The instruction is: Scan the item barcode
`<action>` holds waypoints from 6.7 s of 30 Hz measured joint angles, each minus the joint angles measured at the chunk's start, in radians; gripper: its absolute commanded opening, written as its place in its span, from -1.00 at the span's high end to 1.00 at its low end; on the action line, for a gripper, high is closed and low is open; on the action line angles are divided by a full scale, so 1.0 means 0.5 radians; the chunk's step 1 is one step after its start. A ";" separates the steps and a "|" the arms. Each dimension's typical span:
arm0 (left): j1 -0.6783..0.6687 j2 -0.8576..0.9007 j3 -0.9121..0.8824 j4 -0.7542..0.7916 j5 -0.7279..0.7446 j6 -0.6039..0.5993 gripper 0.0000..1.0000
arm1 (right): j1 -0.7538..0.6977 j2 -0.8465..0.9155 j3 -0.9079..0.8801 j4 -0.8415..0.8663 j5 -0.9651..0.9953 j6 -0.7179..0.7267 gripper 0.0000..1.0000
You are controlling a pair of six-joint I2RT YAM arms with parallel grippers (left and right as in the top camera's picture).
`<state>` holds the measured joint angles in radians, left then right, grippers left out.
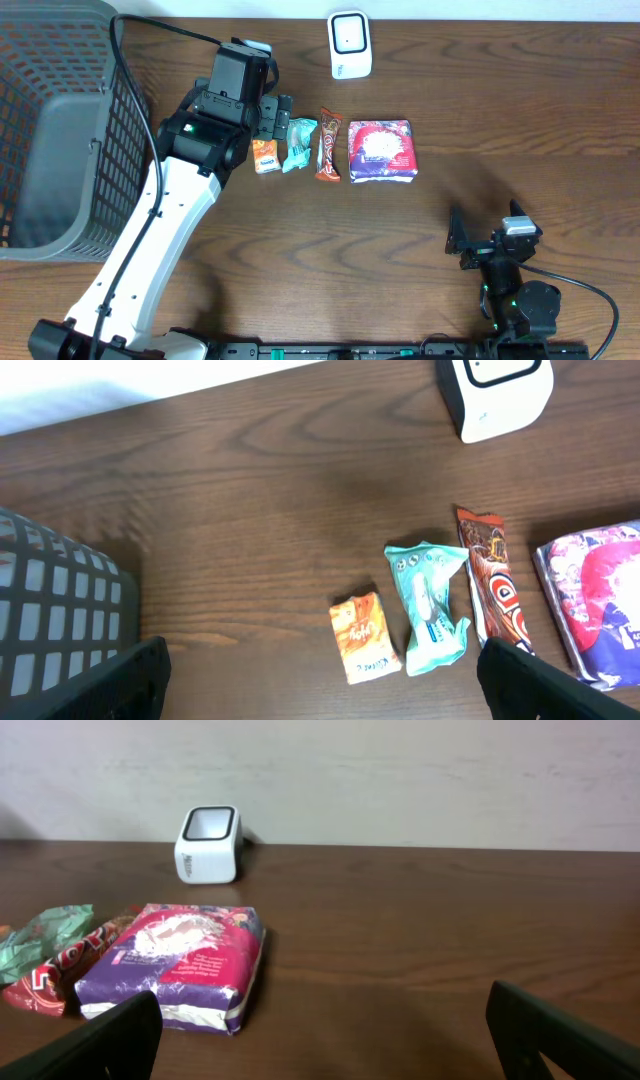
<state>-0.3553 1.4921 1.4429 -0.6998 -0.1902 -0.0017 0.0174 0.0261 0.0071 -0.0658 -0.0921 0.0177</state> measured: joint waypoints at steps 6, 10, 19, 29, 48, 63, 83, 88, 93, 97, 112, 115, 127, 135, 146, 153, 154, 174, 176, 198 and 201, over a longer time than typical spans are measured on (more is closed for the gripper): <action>0.105 -0.002 0.061 -0.035 0.001 -0.138 -0.96 | 0.000 0.000 0.000 -0.001 0.000 0.000 -0.99; 0.288 -0.004 0.288 -0.078 0.002 -0.207 -0.96 | 0.000 0.000 0.000 0.000 0.000 0.000 -0.99; 0.987 -0.072 0.639 -0.043 -0.002 -0.252 -0.96 | 0.000 0.000 0.000 0.000 0.001 0.000 -0.98; 1.700 0.082 0.638 -0.328 -0.007 -0.562 -0.96 | 0.000 0.000 0.000 -0.001 0.001 0.000 -0.98; 1.843 0.139 0.638 -0.529 0.640 -0.829 -0.96 | 0.000 0.000 0.000 0.000 0.000 0.000 -0.98; 1.765 -0.117 0.638 -0.582 1.514 -0.053 -0.96 | 0.000 0.000 0.000 0.000 0.001 0.000 -0.99; 0.549 -0.203 0.449 -0.683 1.157 0.145 -0.96 | 0.000 0.000 0.000 0.000 0.001 0.000 -0.99; 0.368 -0.203 0.327 -0.718 0.811 0.006 -0.96 | 0.000 0.000 0.000 0.000 0.001 0.000 -0.98; 0.312 -0.203 0.139 -0.738 0.589 -0.158 -0.96 | 0.000 0.000 0.000 0.000 0.001 0.000 -0.99; 0.312 -0.201 0.038 -0.748 0.516 -0.213 -0.96 | 0.000 0.000 0.000 0.000 0.001 0.000 -0.98; 0.312 -0.201 0.006 -0.763 0.484 -0.253 -0.95 | 0.000 0.000 0.000 0.000 0.001 0.000 -0.99; 0.312 -0.201 0.006 -0.763 0.484 -0.253 -0.96 | 0.000 0.000 0.000 0.000 0.001 0.000 -0.98; 0.312 -0.201 0.006 -0.763 0.478 -0.253 -0.96 | 0.000 0.000 0.000 -0.001 0.001 0.000 -0.99; 0.312 -0.201 0.006 -0.763 0.478 -0.254 -0.96 | 0.000 0.000 0.000 0.000 0.000 0.001 -0.99; 0.312 -0.201 0.006 -0.763 0.478 -0.258 -0.95 | 0.000 0.000 0.000 0.056 -0.740 1.118 -0.99; 0.312 -0.201 0.006 -0.762 0.478 -0.258 -0.96 | 0.000 0.003 -0.002 0.376 -1.038 1.979 -0.99; 0.312 -0.201 0.005 -0.763 0.478 -0.259 -0.95 | 0.000 0.006 -0.002 0.588 -1.080 2.055 -0.99; 0.312 -0.201 0.002 -0.762 0.477 -0.259 -0.96 | 0.000 0.379 0.922 -0.138 -1.116 1.460 -0.99; 0.312 -0.201 0.002 -0.762 0.477 -0.258 -0.96 | 0.000 0.519 1.067 -0.362 -1.169 1.257 -0.99; 0.312 -0.201 0.002 -0.762 0.472 -0.258 -0.96 | 0.000 2.107 2.035 -2.045 -1.183 -0.001 -0.99; 0.312 -0.201 0.002 -0.763 0.472 -0.259 -0.96 | 0.000 2.286 2.045 -2.050 -1.161 0.014 -0.99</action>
<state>-0.1993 1.3914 1.4437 -1.0813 0.0460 -0.1310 0.0174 1.1690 1.0298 -1.0908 -0.6727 0.0246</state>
